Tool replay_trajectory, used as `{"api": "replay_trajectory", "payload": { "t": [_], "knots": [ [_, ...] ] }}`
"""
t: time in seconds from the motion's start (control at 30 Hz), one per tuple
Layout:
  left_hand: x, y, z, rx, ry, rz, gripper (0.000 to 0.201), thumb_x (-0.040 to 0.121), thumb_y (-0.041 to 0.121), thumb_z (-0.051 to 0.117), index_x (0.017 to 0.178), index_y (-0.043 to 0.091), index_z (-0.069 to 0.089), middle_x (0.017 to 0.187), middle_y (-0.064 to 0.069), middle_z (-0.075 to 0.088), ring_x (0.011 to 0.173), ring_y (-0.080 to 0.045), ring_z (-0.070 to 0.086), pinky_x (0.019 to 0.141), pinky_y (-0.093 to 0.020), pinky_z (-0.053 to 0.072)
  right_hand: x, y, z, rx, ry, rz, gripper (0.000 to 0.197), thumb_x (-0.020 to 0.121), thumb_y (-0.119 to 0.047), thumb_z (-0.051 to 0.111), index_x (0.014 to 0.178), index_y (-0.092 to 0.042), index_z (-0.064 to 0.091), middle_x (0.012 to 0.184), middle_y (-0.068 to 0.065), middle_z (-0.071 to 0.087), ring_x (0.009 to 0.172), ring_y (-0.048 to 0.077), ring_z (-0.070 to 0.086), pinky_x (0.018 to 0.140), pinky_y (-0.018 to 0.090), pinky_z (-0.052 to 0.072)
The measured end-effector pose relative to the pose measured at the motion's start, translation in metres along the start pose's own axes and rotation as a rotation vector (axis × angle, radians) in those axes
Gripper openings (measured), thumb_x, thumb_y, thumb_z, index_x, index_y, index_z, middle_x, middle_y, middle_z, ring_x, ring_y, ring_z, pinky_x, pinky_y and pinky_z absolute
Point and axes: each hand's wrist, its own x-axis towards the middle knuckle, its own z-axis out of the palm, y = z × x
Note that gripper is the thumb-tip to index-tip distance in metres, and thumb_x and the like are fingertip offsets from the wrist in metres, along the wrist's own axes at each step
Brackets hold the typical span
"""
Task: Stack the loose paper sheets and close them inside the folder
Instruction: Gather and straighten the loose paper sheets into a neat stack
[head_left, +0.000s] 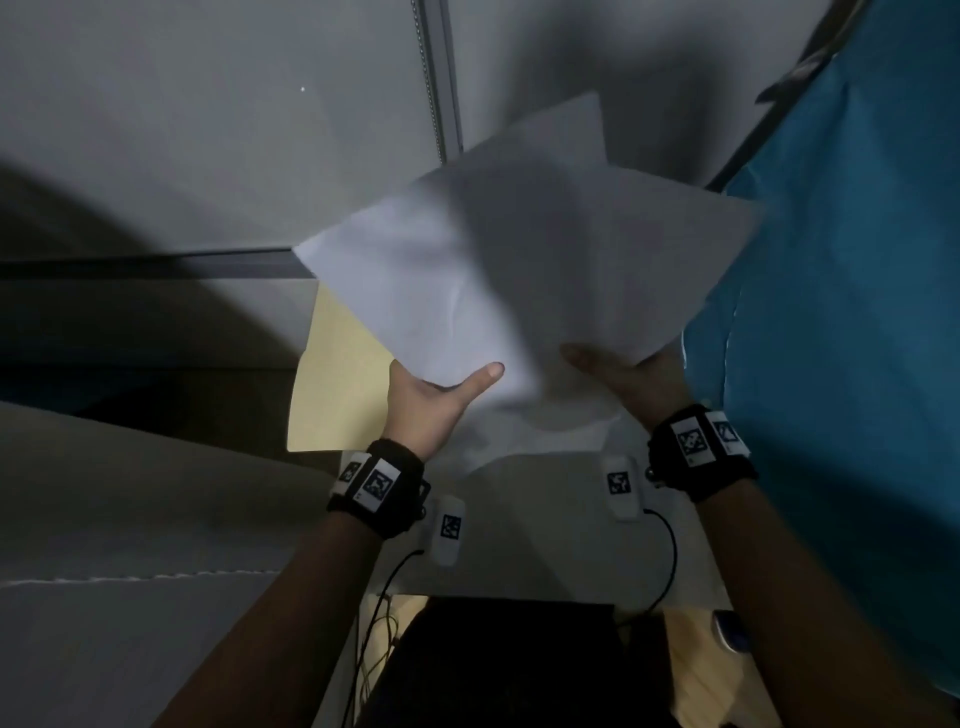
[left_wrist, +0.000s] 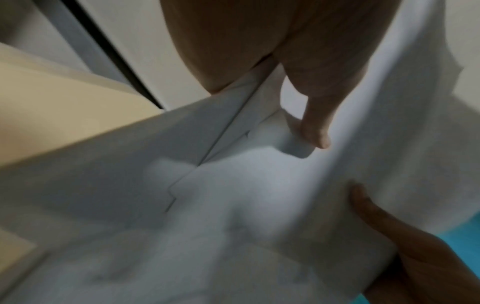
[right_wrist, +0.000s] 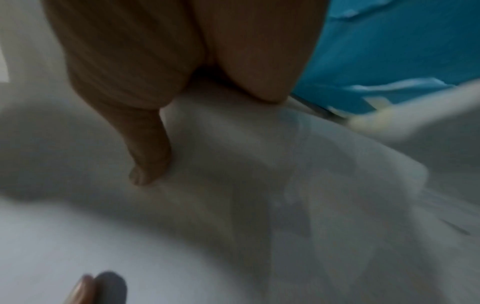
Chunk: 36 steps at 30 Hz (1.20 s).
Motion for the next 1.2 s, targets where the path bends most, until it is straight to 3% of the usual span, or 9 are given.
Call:
{"api": "replay_trajectory", "payload": {
  "t": [0.13,0.27,0.37,0.5,0.67,0.77,0.97,1.13,1.2],
  "knots": [
    [-0.005,0.020,0.004,0.049,0.083,-0.027,0.100,0.055,0.053,0.104,0.130,-0.001,0.066,0.111,0.002,0.077,0.112,-0.017,0.075,0.103,-0.026,0.056,-0.001,-0.022,-0.002,-0.124,0.015,-0.158,0.059,0.066,-0.019,0.095,0.113,-0.034,0.063,0.105,-0.037,0.068,0.103,-0.014,0.063,0.084,0.006,0.051],
    [-0.007,0.034,0.005,-0.057,0.053,0.086,0.067,0.060,0.022,0.106,0.114,0.000,0.074,0.107,-0.008,0.082,0.107,-0.013,0.079,0.094,-0.027,0.062,0.000,-0.020,-0.005,-0.176,0.003,-0.133,0.059,0.061,-0.029,0.099,0.110,-0.035,0.067,0.106,-0.029,0.071,0.101,-0.010,0.067,0.081,0.008,0.054],
    [-0.005,0.039,0.005,-0.048,0.035,0.205,0.055,0.063,0.018,0.104,0.108,0.005,0.075,0.104,-0.005,0.082,0.101,-0.020,0.079,0.091,-0.037,0.064,0.003,-0.010,-0.013,-0.183,-0.013,-0.118,0.046,0.063,-0.025,0.098,0.102,-0.022,0.075,0.101,-0.011,0.077,0.095,0.006,0.074,0.078,0.031,0.063],
    [0.000,0.042,0.010,-0.028,0.003,0.292,0.053,0.062,0.011,0.103,0.108,0.010,0.076,0.104,0.001,0.079,0.098,-0.008,0.075,0.085,-0.022,0.059,0.004,0.007,-0.024,-0.167,-0.024,-0.030,0.050,0.058,-0.032,0.099,0.101,-0.019,0.076,0.097,-0.006,0.078,0.090,0.009,0.075,0.073,0.033,0.063],
    [0.016,-0.008,0.023,0.106,-0.159,0.054,0.065,0.060,0.020,0.106,0.116,0.022,0.074,0.114,0.005,0.079,0.106,-0.002,0.075,0.094,-0.040,0.063,0.012,0.034,-0.010,-0.197,-0.062,0.065,0.057,0.062,-0.020,0.098,0.104,-0.035,0.063,0.106,-0.015,0.070,0.099,0.000,0.068,0.085,0.026,0.059],
    [0.014,-0.018,0.033,0.085,-0.064,-0.005,0.047,0.071,0.018,0.100,0.100,0.035,0.066,0.100,0.014,0.073,0.087,0.020,0.068,0.080,-0.022,0.057,0.011,0.028,0.001,-0.288,-0.028,0.081,0.045,0.068,-0.031,0.093,0.095,-0.040,0.059,0.099,-0.019,0.066,0.092,0.000,0.066,0.081,0.024,0.058],
    [0.002,-0.015,0.032,-0.042,0.041,0.009,0.046,0.067,0.016,0.102,0.094,0.031,0.068,0.102,0.013,0.076,0.087,0.017,0.070,0.072,-0.008,0.055,-0.009,0.026,-0.004,-0.257,-0.016,-0.026,0.058,0.063,-0.021,0.097,0.098,-0.044,0.057,0.102,-0.025,0.064,0.087,-0.024,0.061,0.073,0.004,0.053],
    [0.007,-0.068,0.029,0.138,-0.045,-0.169,0.032,0.070,0.018,0.099,0.085,0.026,0.072,0.086,0.011,0.076,0.066,0.011,0.069,0.069,-0.034,0.057,-0.009,0.111,-0.004,-0.391,-0.066,0.275,0.081,0.049,-0.065,0.091,0.114,-0.024,0.064,0.108,-0.005,0.071,0.099,0.010,0.069,0.082,0.040,0.063],
    [0.011,-0.078,0.026,0.140,-0.044,-0.180,0.029,0.072,0.022,0.099,0.086,0.027,0.073,0.087,0.013,0.077,0.073,0.004,0.072,0.074,-0.038,0.059,-0.007,0.114,0.001,-0.376,-0.015,0.291,0.073,0.061,-0.057,0.090,0.113,-0.013,0.067,0.105,0.002,0.073,0.094,0.019,0.070,0.082,0.040,0.062]
  ]
}}
